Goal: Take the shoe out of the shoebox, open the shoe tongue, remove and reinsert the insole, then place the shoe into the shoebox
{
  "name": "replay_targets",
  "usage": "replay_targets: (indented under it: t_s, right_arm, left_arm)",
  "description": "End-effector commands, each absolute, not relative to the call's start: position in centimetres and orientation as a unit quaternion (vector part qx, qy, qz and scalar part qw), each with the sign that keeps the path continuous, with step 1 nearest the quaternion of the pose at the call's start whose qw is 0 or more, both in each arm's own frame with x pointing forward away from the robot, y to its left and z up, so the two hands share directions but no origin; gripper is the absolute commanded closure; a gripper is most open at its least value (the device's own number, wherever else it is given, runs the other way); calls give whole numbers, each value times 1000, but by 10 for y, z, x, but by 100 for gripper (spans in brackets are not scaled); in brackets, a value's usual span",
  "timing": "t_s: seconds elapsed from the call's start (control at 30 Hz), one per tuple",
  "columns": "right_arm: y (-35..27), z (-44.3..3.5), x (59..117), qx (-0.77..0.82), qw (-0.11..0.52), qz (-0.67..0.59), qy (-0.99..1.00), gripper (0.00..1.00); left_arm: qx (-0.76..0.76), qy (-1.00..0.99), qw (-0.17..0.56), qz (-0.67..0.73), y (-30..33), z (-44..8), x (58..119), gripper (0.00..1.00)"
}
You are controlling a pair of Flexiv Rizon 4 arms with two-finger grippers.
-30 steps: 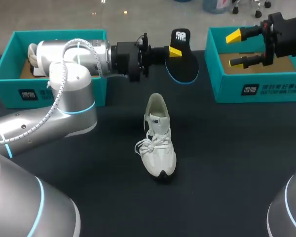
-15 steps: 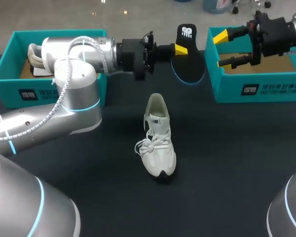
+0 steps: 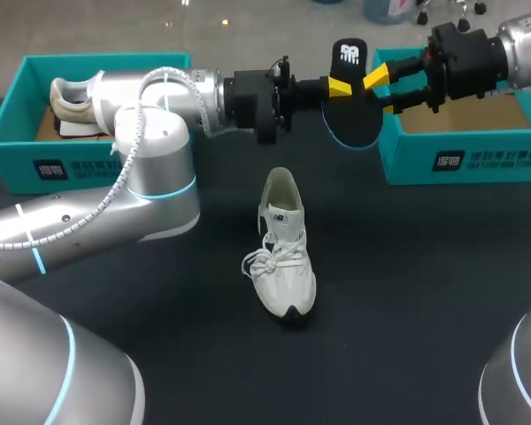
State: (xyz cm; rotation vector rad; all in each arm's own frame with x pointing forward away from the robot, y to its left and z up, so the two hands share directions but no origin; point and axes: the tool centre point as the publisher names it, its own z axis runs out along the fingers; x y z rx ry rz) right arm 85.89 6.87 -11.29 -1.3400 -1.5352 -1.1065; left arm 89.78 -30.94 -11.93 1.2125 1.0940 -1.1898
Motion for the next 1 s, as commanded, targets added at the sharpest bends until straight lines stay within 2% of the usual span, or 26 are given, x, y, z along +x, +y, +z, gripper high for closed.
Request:
replay_targets:
  t_s: [0.03, 0.2, 0.43, 0.53, 0.7, 0.83, 0.87, 0.9, 0.93, 1.0]
  right_arm:
    - [74, -114, 859, -528, 403, -434, -608, 58]
    - [75, -116, 858, -528, 407, -434, -606, 62]
    - [77, -118, 858, -528, 410, -431, -606, 77]
    - [78, -119, 858, -527, 411, -431, -606, 80]
    - [78, -119, 859, -527, 411, -432, -606, 100]
    - [78, -120, 859, -526, 410, -436, -604, 100]
    - [78, -120, 859, -526, 410, -437, -604, 100]
    - [78, -120, 859, -525, 410, -438, -604, 100]
    - [77, -120, 859, -525, 410, -440, -603, 100]
    - [77, -121, 858, -524, 411, -440, -602, 100]
  left_arm:
    - [504, 455, 538, -500, -317, -120, 902, 100]
    - [500, 453, 542, -501, -318, -119, 903, 100]
    - [498, 447, 544, -505, -321, -118, 901, 100]
    - [498, 446, 545, -507, -323, -117, 900, 100]
    - [496, 445, 547, -507, -323, -117, 899, 100]
    - [495, 444, 547, -508, -323, -116, 899, 100]
    - [495, 444, 548, -508, -322, -116, 899, 83]
    - [493, 445, 548, -508, -322, -117, 899, 49]
    - [494, 446, 549, -506, -320, -117, 899, 0]
    - [494, 448, 549, -503, -316, -117, 901, 0]
